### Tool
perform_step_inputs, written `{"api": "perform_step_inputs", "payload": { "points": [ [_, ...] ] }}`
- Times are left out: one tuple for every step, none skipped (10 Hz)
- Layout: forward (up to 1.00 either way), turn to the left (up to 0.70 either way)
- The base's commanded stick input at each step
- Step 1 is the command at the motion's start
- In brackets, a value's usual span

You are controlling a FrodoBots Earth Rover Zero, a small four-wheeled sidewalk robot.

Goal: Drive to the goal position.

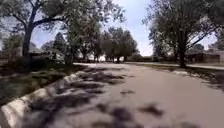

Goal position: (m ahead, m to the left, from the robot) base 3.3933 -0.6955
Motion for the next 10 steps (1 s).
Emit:
{"api": "perform_step_inputs", "payload": {
  "points": [
    [0.70, 0.00],
    [0.70, 0.00],
    [0.70, 0.00],
    [0.70, 0.00],
    [0.70, 0.00],
    [0.70, 0.00],
    [0.70, 0.00],
    [0.70, 0.00],
    [0.70, 0.00],
    [0.70, 0.00]
  ]
}}
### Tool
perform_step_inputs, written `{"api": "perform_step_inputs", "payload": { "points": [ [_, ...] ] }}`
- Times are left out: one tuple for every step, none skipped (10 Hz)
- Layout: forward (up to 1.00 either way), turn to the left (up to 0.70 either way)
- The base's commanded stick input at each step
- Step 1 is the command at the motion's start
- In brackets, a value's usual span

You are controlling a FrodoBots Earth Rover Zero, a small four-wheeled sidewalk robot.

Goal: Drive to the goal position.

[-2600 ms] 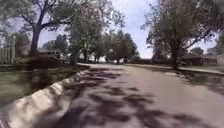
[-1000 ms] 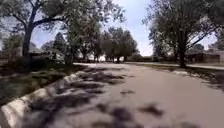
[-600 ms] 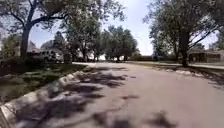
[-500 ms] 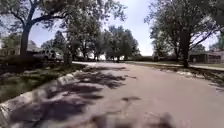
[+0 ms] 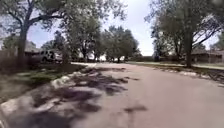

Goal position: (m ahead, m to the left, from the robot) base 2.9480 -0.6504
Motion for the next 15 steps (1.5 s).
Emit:
{"api": "perform_step_inputs", "payload": {
  "points": [
    [0.70, 0.00],
    [0.70, 0.00],
    [0.70, 0.00],
    [0.70, 0.00],
    [0.70, 0.00],
    [0.70, 0.00],
    [0.70, 0.00],
    [0.70, 0.00],
    [0.70, 0.00],
    [0.70, 0.00],
    [0.70, 0.00],
    [0.70, 0.00],
    [0.70, 0.00],
    [0.70, 0.00],
    [0.70, 0.00]
  ]
}}
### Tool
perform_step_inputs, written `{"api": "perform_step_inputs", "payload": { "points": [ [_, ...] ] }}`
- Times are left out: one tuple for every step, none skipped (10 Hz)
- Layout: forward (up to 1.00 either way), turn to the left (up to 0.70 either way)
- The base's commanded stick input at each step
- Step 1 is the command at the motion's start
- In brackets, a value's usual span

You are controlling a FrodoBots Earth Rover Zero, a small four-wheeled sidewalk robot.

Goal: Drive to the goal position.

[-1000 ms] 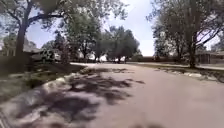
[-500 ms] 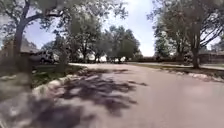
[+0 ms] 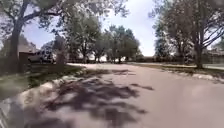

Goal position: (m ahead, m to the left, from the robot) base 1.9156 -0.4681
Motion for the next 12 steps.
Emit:
{"api": "perform_step_inputs", "payload": {
  "points": [
    [0.70, 0.00],
    [0.70, 0.00],
    [0.70, 0.00],
    [0.70, 0.00],
    [0.70, 0.00],
    [0.70, 0.00],
    [0.70, 0.00],
    [0.70, 0.00],
    [0.70, 0.00],
    [0.70, 0.00],
    [0.70, 0.00],
    [0.70, 0.00]
  ]
}}
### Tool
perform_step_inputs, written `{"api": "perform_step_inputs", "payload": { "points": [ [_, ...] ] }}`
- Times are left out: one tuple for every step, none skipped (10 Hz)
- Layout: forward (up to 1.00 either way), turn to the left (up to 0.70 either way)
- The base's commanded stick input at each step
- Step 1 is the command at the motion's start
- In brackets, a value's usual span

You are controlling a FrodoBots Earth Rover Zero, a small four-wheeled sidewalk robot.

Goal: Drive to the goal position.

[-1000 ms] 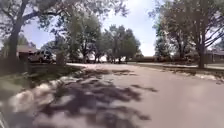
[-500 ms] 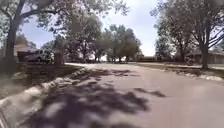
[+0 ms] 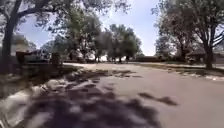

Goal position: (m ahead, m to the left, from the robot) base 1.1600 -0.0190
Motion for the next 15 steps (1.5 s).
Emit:
{"api": "perform_step_inputs", "payload": {
  "points": [
    [0.70, 0.00],
    [0.70, 0.00],
    [0.70, 0.00],
    [0.70, 0.00],
    [0.70, 0.00],
    [0.70, 0.00],
    [0.70, 0.00],
    [0.70, 0.00],
    [0.70, 0.00],
    [0.70, 0.00],
    [0.70, 0.00],
    [0.70, 0.00],
    [0.70, 0.00],
    [0.70, 0.00],
    [0.70, 0.00]
  ]
}}
